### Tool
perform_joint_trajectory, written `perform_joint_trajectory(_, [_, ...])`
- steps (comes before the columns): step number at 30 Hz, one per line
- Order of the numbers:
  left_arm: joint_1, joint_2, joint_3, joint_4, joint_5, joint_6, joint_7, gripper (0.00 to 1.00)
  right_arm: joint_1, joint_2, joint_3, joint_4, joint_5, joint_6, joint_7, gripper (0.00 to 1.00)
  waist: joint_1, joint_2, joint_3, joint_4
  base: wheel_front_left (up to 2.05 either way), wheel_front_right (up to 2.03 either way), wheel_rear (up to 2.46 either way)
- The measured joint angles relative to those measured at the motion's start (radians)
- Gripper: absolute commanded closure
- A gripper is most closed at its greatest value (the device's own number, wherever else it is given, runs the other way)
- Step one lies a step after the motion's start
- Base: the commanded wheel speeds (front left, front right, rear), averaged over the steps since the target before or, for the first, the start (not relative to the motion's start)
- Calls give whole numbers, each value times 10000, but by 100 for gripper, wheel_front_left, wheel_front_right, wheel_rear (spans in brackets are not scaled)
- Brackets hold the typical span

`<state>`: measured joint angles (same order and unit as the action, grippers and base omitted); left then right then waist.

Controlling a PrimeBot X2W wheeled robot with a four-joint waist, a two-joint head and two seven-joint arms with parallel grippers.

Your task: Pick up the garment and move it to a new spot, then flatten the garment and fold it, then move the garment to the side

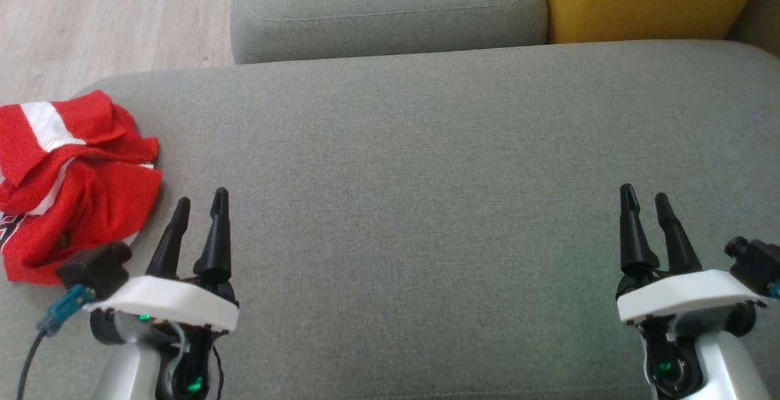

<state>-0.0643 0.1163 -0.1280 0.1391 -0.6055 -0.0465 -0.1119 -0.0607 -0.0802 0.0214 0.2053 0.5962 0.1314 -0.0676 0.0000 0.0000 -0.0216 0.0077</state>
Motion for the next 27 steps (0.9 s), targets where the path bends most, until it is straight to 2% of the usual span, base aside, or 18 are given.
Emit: perform_joint_trajectory(27, [123,355,-849,-38,3010,642,-759,0,12,38,102,58,-3292,0,-389,0,0,0,-45,38,0,0,0])
